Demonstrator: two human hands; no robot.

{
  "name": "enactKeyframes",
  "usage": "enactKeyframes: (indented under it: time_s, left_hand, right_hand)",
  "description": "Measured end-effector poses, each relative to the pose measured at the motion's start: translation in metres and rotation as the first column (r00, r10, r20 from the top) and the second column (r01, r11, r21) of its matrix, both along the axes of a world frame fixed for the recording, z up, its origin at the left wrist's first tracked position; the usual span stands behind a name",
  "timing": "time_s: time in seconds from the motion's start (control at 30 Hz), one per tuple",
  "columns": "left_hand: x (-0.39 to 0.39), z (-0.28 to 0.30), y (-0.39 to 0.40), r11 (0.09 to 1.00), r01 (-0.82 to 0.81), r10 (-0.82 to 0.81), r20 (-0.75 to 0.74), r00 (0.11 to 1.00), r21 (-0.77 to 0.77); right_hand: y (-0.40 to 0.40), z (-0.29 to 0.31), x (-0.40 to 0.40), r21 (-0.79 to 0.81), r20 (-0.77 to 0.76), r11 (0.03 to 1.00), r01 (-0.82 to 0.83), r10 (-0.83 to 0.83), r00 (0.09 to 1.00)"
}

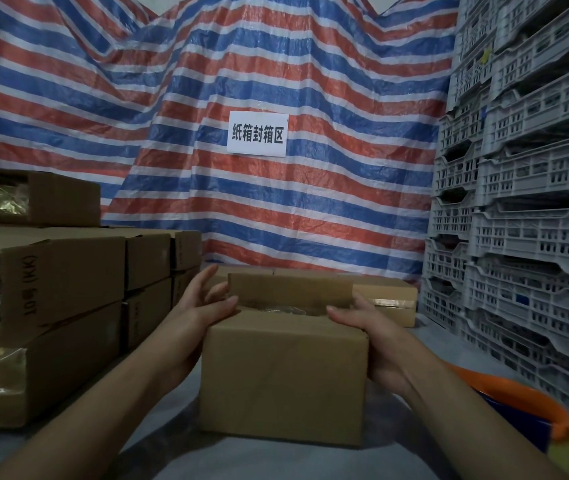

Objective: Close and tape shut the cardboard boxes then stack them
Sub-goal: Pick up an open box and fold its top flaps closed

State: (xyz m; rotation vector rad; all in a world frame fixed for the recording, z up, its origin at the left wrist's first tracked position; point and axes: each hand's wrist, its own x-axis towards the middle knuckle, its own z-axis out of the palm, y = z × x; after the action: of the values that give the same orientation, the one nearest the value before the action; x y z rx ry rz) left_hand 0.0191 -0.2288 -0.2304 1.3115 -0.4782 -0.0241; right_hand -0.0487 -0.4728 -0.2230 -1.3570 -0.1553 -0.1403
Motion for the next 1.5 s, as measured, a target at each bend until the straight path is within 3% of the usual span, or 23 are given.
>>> enactKeyframes:
  time_s: [0.2,0.33,0.47,0.63,0.73,0.8,0.87,0.93,1.0,1.07,1.13,1.2,1.3,1.5]
  left_hand:
    - [-0.004,0.0,0.005,0.968,-0.072,0.039,0.138,0.99,0.24]
    - [-0.003,0.0,0.005,0.953,-0.139,0.092,0.178,0.98,0.271]
    - [-0.001,0.0,0.006,0.951,-0.14,0.094,0.175,0.98,0.274]
    - [0.002,0.0,0.004,0.946,-0.159,0.109,0.184,0.977,0.282]
    - [0.001,0.007,0.005,0.914,-0.179,0.117,0.187,0.975,0.364]
    - [-0.001,0.016,0.006,0.865,-0.213,0.129,0.207,0.97,0.455]
    - [-0.006,0.025,0.003,0.767,-0.338,0.178,0.325,0.929,0.545]
    - [-0.018,0.033,-0.006,0.604,-0.541,0.166,0.572,0.803,0.585]
    - [-0.037,0.04,-0.02,0.552,-0.612,0.048,0.711,0.701,0.566]
    - [-0.053,0.043,-0.035,0.512,-0.576,-0.097,0.71,0.698,0.637]
    - [-0.061,0.038,-0.048,0.392,-0.561,-0.227,0.668,0.709,0.729]
    - [-0.062,0.031,-0.054,0.264,-0.634,-0.299,0.687,0.662,0.726]
    - [-0.061,0.025,-0.054,0.248,-0.691,-0.297,0.733,0.612,0.678]
    - [-0.059,0.024,-0.052,0.236,-0.674,-0.293,0.713,0.637,0.7]
  right_hand:
    - [0.001,0.0,-0.001,-0.039,0.121,0.998,0.043,-0.038,0.992]
    - [0.001,0.0,-0.001,-0.099,0.166,0.993,0.061,-0.044,0.985]
    - [0.0,0.003,0.0,-0.279,0.252,0.95,0.138,-0.066,0.966]
    - [-0.005,0.005,0.0,-0.424,0.231,0.894,0.144,-0.046,0.972]
    - [-0.006,0.006,0.001,-0.46,0.234,0.872,0.167,-0.062,0.97]
    - [-0.007,0.005,0.001,-0.475,0.23,0.863,0.172,-0.067,0.971]
    - [-0.007,0.005,0.001,-0.476,0.231,0.862,0.177,-0.071,0.97]
    - [-0.006,0.005,0.001,-0.471,0.232,0.864,0.178,-0.073,0.97]
    - [-0.006,0.006,0.001,-0.472,0.232,0.864,0.178,-0.073,0.97]
    - [-0.006,0.005,0.001,-0.463,0.225,0.87,0.171,-0.071,0.972]
    - [-0.008,0.004,0.001,-0.437,0.219,0.886,0.156,-0.064,0.974]
    - [-0.009,0.003,0.002,-0.425,0.207,0.894,0.143,-0.057,0.977]
    - [-0.009,0.003,0.003,-0.419,0.179,0.899,0.126,-0.054,0.982]
    - [-0.01,0.01,-0.005,-0.389,0.123,0.91,0.146,-0.106,0.987]
